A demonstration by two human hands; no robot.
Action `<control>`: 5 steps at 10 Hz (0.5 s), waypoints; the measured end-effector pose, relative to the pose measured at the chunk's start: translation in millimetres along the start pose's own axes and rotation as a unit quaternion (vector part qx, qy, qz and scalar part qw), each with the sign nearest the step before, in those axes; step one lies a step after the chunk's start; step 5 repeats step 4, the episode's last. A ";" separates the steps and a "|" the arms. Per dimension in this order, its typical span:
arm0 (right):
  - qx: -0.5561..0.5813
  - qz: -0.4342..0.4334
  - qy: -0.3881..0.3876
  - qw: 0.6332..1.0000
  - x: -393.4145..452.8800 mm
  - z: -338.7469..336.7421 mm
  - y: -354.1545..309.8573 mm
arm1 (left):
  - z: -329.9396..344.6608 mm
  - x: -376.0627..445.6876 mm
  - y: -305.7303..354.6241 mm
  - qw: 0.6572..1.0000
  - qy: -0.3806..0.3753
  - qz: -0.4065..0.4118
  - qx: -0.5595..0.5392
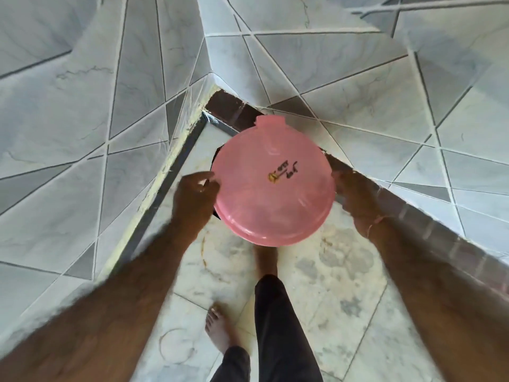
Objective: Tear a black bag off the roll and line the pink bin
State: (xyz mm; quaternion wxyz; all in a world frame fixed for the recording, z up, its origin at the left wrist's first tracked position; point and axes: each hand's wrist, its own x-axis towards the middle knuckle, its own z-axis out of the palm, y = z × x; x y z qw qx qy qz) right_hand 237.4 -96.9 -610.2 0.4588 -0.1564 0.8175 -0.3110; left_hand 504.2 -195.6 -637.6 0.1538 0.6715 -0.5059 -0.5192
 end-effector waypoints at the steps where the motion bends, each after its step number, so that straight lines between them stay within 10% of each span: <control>1: -0.337 -0.141 -0.002 0.931 -19.4 19.3 38.1 | 16.6 -25.1 -36.4 0.933 -0.031 0.220 0.284; 2: -0.512 -0.158 -0.089 0.840 -39.6 43.6 55.8 | 27.0 -46.2 -58.8 0.850 -0.106 0.294 0.423; 5: -0.529 -0.133 -0.102 0.832 -54.3 40.8 25.0 | 6.8 -57.5 -23.0 0.820 -0.114 0.299 0.474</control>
